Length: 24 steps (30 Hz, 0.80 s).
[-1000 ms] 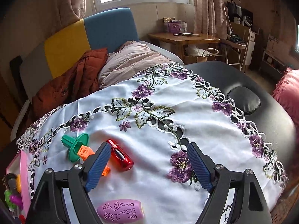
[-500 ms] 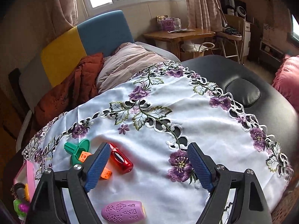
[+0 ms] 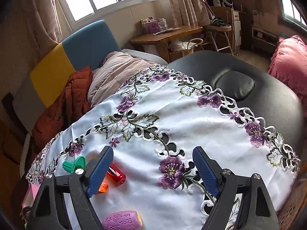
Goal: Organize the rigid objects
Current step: 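Move both grippers from the tray back toward the remaining objects, then grasp the lavender oval soap with the left gripper while the right gripper approaches the red cylinder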
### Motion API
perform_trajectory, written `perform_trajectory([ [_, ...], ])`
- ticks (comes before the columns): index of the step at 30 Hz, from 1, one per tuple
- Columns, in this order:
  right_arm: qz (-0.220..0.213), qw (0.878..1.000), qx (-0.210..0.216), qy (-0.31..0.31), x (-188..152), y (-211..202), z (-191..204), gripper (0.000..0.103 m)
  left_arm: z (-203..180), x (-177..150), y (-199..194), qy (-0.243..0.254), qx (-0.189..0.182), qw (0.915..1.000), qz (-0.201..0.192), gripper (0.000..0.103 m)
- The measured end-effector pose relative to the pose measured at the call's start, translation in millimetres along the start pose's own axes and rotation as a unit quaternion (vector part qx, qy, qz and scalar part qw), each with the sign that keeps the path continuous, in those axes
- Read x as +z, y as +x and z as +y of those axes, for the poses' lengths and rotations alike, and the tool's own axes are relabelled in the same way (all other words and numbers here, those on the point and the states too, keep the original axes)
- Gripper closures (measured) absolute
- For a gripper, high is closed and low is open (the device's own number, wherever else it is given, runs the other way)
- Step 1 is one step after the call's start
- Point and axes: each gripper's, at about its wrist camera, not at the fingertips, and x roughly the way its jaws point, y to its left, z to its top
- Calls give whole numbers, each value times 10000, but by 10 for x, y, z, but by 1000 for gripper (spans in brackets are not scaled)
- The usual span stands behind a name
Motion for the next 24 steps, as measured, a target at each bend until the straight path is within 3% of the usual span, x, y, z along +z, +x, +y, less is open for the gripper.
perform_trajectory([
  [15,7,9989,92,470,45,-6,-185,17,-226,201,291,340,-776,9963,108,56],
  [21,51,9985,128,535,40,5,-201,15,-410,351,375,710,-1196,9902,87,37],
  [24,87,9984,139,550,37,21,-204,15,-593,436,410,1132,-1369,9841,14,29],
])
